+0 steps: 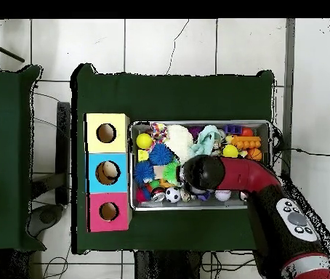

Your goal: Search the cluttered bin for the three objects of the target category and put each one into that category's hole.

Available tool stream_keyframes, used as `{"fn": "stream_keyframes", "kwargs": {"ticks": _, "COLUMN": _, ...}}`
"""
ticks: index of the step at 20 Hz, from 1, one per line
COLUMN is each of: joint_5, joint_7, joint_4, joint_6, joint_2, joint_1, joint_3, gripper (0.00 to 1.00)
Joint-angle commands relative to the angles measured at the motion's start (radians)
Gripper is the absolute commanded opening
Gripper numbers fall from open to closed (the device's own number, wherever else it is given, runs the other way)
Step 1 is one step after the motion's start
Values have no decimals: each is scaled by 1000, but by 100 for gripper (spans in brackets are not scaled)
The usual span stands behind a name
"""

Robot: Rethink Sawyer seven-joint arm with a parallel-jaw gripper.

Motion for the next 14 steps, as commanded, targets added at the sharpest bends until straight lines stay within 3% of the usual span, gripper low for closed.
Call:
{"fn": "stream_keyframes", "kwargs": {"ticks": 1, "joint_5": -72, "joint_7": -138, "joint_4": -42, "joint_6": 22, "joint_2": 73, "joint_1": -54, "joint_3": 51, "gripper": 100}}
{"fn": "stream_keyframes", "kwargs": {"ticks": 8, "joint_5": -77, "joint_7": -168, "joint_4": -32, "joint_6": 65, "joint_2": 36, "joint_1": -84, "joint_3": 57, "gripper": 100}}
{"fn": "stream_keyframes", "kwargs": {"ticks": 14, "joint_5": -84, "joint_7": -152, "joint_4": -12, "joint_6": 41, "joint_2": 43, "joint_1": -86, "joint_3": 60, "gripper": 100}}
